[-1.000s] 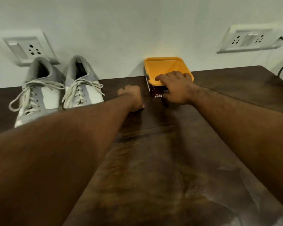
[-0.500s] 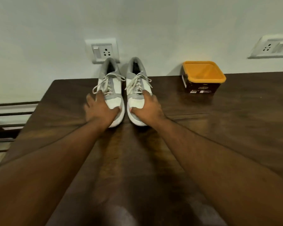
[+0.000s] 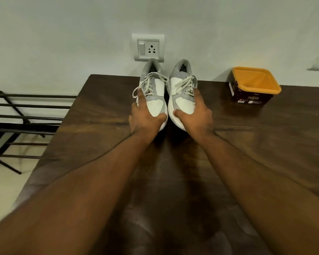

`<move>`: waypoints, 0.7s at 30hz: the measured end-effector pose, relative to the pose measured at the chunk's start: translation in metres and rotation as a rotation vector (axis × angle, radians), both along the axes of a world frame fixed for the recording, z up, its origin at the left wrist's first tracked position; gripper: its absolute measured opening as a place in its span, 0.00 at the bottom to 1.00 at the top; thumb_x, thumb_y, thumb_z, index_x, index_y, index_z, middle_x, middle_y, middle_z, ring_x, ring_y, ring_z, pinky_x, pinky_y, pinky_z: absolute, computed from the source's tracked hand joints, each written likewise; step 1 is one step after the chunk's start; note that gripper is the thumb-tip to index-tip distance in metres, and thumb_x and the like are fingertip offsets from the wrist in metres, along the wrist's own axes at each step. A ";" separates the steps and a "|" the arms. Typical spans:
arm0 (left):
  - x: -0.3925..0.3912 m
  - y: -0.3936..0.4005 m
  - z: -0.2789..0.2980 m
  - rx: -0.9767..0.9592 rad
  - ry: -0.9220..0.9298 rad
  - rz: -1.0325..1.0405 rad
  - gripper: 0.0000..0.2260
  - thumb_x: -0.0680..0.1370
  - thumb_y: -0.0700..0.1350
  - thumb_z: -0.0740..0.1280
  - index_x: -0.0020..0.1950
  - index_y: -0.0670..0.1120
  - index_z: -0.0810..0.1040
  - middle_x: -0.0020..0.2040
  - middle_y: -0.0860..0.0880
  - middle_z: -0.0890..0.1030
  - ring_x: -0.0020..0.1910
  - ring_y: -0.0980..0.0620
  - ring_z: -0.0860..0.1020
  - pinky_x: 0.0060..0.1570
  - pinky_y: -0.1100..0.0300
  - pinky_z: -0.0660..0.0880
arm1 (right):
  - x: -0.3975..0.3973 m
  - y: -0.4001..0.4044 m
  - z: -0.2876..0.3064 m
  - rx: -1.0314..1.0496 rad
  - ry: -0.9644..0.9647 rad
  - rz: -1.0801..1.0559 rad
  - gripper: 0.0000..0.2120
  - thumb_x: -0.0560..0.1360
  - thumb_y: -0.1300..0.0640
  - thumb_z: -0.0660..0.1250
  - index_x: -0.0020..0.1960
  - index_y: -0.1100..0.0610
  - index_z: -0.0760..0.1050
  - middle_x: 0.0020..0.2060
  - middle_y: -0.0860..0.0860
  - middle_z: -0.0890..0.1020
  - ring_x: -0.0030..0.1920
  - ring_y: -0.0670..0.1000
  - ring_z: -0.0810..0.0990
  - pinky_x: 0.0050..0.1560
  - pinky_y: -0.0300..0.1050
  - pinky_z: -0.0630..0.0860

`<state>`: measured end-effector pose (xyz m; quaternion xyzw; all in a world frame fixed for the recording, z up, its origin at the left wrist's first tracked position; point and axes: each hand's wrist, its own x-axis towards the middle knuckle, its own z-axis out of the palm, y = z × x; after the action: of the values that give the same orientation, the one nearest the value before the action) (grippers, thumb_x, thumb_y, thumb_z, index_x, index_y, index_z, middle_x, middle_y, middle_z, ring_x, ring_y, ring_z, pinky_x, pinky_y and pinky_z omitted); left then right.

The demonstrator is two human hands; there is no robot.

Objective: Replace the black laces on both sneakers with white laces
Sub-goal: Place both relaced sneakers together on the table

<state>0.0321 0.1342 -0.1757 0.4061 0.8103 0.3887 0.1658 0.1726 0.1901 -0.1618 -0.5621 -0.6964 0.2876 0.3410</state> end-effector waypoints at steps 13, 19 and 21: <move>0.095 -0.222 -0.008 0.101 0.067 -0.005 0.38 0.73 0.50 0.73 0.78 0.53 0.59 0.78 0.41 0.60 0.74 0.41 0.62 0.72 0.41 0.60 | 0.082 -0.236 -0.022 0.305 -0.121 0.016 0.33 0.71 0.45 0.69 0.72 0.58 0.68 0.70 0.62 0.71 0.70 0.58 0.69 0.68 0.59 0.68; 0.103 -0.251 -0.024 0.029 0.095 -0.036 0.36 0.73 0.51 0.72 0.78 0.53 0.60 0.78 0.41 0.60 0.73 0.37 0.61 0.72 0.40 0.59 | 0.089 -0.263 -0.043 0.301 -0.207 0.022 0.33 0.72 0.43 0.64 0.71 0.60 0.69 0.69 0.64 0.72 0.68 0.63 0.72 0.68 0.59 0.66; 0.102 -0.255 -0.030 -0.013 0.117 -0.075 0.37 0.74 0.52 0.71 0.79 0.54 0.57 0.78 0.42 0.58 0.74 0.35 0.59 0.73 0.40 0.58 | 0.089 -0.263 -0.049 0.215 -0.252 0.051 0.34 0.72 0.40 0.62 0.73 0.57 0.67 0.71 0.63 0.69 0.69 0.65 0.69 0.69 0.60 0.64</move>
<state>0.1337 -0.1211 -0.2053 0.4572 0.8052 0.3525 0.1355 0.2620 -0.0733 -0.2112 -0.5361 -0.7746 0.1471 0.3016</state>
